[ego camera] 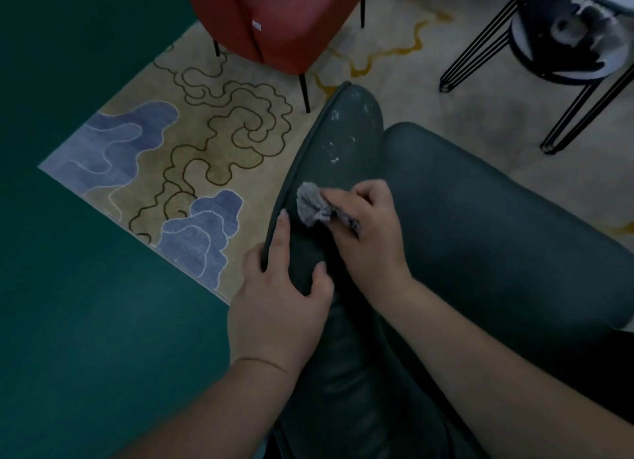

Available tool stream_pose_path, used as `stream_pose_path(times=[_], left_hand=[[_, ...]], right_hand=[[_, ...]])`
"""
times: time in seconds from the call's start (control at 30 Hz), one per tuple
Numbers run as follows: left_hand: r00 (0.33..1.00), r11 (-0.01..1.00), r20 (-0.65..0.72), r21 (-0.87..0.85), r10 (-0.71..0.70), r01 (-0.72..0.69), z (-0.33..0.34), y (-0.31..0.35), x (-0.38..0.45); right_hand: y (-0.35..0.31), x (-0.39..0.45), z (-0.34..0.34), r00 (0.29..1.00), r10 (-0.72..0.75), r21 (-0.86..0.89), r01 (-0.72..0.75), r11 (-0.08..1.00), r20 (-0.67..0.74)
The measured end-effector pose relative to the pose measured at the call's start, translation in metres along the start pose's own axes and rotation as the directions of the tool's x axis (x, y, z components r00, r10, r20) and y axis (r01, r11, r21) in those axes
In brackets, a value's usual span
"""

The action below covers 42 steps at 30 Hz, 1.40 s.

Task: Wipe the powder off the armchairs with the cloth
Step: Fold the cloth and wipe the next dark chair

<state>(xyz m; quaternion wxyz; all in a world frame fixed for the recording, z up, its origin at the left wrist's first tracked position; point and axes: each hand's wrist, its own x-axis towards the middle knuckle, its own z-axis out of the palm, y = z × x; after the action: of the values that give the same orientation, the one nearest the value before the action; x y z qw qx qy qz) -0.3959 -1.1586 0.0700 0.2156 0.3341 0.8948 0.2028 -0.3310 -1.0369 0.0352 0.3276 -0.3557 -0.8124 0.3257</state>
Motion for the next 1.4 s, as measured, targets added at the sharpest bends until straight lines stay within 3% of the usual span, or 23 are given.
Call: stream_pose_path(times=[0.07, 0.17, 0.33, 0.4, 0.6, 0.73, 0.83, 0.97, 1.07, 1.17, 1.27, 1.4], left_hand=[[1.000, 1.000, -0.005, -0.004, -0.001, 0.001, 0.000, 0.001, -0.001], [1.000, 1.000, -0.005, -0.009, -0.010, 0.010, 0.000, 0.001, 0.000], [0.999, 1.000, 0.019, 0.006, -0.029, 0.029, 0.000, 0.001, 0.001], [0.999, 0.999, 0.010, 0.000, -0.038, 0.038, 0.000, 0.001, 0.001], [0.999, 0.999, -0.006, 0.006, -0.034, 0.034, 0.000, 0.002, 0.001], [0.999, 0.999, 0.012, 0.020, -0.041, 0.040, 0.000, 0.002, 0.001], [0.998, 0.998, 0.014, 0.010, -0.057, 0.057, 0.000, 0.002, 0.001], [0.998, 0.998, 0.010, 0.015, -0.064, 0.063, -0.001, 0.003, 0.002], [0.998, 0.998, 0.018, 0.017, -0.062, 0.062, -0.001, 0.004, 0.000], [0.998, 0.998, 0.021, 0.021, -0.059, 0.059, -0.002, 0.005, 0.000], [0.997, 0.997, 0.024, 0.027, -0.075, 0.074, -0.003, 0.005, 0.000], [0.996, 0.996, 0.031, 0.018, -0.084, 0.083, -0.003, 0.004, 0.001]], right_hand=[[0.010, 0.027, 0.004, 0.999, 0.018, -0.028, -0.019, 0.999, -0.044], [0.013, 0.051, 0.011, 0.978, 0.177, 0.052, -0.173, 0.984, -0.110], [0.000, -0.004, 0.003, 0.999, -0.027, 0.030, 0.028, 0.999, -0.024], [0.008, 0.012, 0.002, 0.997, -0.074, -0.017, 0.075, 0.997, 0.027], [0.022, 0.075, 0.016, 0.984, 0.139, 0.047, -0.134, 0.990, -0.112], [0.013, 0.028, 0.008, 0.997, 0.029, 0.028, -0.027, 0.999, -0.072], [0.023, 0.056, 0.007, 0.999, -0.021, -0.037, 0.020, 0.999, -0.036], [0.037, 0.113, 0.016, 0.990, 0.105, -0.018, -0.107, 0.994, -0.093], [0.030, 0.093, 0.017, 0.979, 0.171, 0.047, -0.167, 0.985, -0.109], [0.021, 0.051, 0.010, 0.990, 0.115, 0.051, -0.110, 0.993, -0.087], [0.031, 0.074, 0.007, 0.997, 0.060, -0.019, -0.061, 0.998, -0.052], [0.042, 0.132, 0.012, 0.970, 0.220, 0.056, -0.215, 0.975, -0.101]])
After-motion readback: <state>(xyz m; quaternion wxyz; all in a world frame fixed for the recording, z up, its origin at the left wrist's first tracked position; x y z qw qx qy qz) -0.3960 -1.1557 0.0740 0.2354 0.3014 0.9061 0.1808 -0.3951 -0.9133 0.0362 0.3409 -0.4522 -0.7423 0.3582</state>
